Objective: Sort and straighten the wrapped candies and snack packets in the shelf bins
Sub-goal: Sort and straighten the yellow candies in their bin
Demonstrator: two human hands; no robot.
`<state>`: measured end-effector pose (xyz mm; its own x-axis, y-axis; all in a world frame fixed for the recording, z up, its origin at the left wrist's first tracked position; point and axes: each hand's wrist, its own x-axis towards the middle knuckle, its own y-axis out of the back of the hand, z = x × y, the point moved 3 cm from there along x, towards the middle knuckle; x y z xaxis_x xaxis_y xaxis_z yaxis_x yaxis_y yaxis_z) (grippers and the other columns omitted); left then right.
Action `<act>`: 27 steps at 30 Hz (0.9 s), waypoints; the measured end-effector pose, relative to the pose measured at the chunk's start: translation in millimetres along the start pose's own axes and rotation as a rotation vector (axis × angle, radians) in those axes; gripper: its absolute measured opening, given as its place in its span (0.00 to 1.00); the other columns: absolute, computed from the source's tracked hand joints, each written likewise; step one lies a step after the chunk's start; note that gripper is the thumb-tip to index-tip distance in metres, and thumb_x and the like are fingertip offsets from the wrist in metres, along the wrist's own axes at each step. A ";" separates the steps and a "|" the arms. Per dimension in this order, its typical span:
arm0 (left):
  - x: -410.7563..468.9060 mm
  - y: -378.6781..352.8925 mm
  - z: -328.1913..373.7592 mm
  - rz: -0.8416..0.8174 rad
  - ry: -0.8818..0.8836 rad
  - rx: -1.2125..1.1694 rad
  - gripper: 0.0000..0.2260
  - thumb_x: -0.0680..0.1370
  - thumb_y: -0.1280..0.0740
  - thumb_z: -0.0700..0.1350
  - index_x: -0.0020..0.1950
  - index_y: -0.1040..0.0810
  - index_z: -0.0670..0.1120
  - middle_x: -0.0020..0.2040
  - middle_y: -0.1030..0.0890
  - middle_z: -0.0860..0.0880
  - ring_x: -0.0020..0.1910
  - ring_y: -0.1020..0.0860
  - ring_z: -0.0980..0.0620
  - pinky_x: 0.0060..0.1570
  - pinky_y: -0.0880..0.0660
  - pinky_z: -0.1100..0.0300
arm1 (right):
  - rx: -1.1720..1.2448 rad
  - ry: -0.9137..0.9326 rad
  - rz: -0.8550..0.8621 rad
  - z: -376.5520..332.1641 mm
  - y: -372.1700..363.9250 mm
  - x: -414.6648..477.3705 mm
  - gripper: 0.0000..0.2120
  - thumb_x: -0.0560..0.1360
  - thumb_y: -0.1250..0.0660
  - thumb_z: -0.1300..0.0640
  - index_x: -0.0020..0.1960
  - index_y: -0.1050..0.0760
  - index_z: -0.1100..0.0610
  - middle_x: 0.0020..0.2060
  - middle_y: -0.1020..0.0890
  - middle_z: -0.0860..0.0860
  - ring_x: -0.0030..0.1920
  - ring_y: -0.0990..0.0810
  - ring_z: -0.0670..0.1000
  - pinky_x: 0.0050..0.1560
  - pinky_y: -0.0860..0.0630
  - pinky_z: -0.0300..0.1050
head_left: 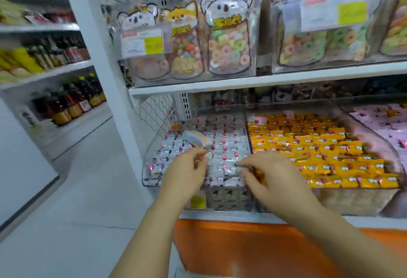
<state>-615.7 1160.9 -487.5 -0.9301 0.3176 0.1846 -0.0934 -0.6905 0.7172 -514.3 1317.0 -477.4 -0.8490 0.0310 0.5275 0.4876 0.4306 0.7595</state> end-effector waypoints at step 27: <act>4.5 39.8 -20.1 0.017 0.252 -0.669 0.27 0.79 0.38 0.53 0.76 0.43 0.52 0.65 0.25 0.52 0.61 0.25 0.52 0.67 0.33 0.50 | 1.178 -0.690 -0.263 -12.5 -51.5 75.5 0.09 0.76 0.37 0.60 0.54 0.22 0.59 0.49 0.17 0.55 0.46 0.19 0.48 0.49 0.22 0.40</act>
<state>-630.8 1121.8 -471.7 -0.9796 0.1994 -0.0264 -0.2012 -0.9703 0.1343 -600.9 1285.9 -471.9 -0.9841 0.1171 -0.1335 0.1357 0.9807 -0.1404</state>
